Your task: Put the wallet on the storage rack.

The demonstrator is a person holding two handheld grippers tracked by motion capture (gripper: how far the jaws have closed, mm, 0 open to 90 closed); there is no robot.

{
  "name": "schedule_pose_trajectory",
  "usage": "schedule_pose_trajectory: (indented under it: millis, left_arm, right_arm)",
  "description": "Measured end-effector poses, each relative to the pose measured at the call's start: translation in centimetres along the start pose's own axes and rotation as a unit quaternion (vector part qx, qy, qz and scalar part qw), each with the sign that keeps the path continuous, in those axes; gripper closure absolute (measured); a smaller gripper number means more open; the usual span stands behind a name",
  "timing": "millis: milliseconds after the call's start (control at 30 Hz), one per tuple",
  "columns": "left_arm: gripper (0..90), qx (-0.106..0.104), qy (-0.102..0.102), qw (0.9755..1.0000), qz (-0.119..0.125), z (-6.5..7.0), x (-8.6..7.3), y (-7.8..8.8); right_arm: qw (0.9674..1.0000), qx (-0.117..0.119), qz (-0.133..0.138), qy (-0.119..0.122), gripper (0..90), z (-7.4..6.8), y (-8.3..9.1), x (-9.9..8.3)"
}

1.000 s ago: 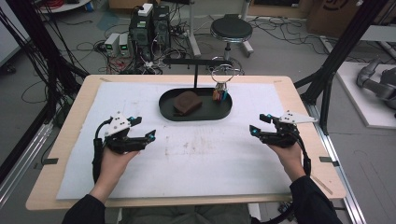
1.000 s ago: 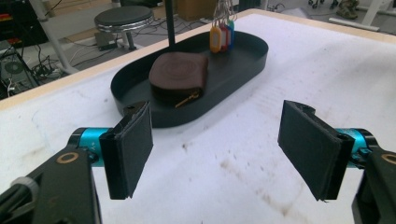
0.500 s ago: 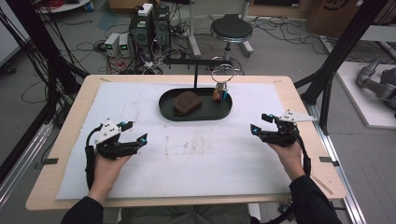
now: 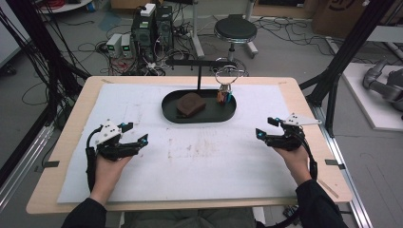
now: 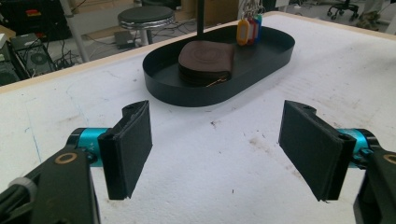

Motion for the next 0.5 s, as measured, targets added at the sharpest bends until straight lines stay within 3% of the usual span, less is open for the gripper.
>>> schedule_pose_trajectory:
  millis: [500]
  left_arm:
    - [25.7, 0.003, 0.000, 1.0000, -0.004, -0.04, -0.16, 0.02]
  right_arm:
    - [1.0000, 0.001, 0.002, -0.001, 25.1, 0.04, -0.01, 0.00]
Point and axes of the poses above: each handheld gripper's, and its own axes: y roughly backward along the jaws, x roughly out of its top, z roughly to its right, the point moved 4 cm from there along -y, roughly forward along the jaws, and after that the axes turned 9 degrees about z, right-handed, at the moved point
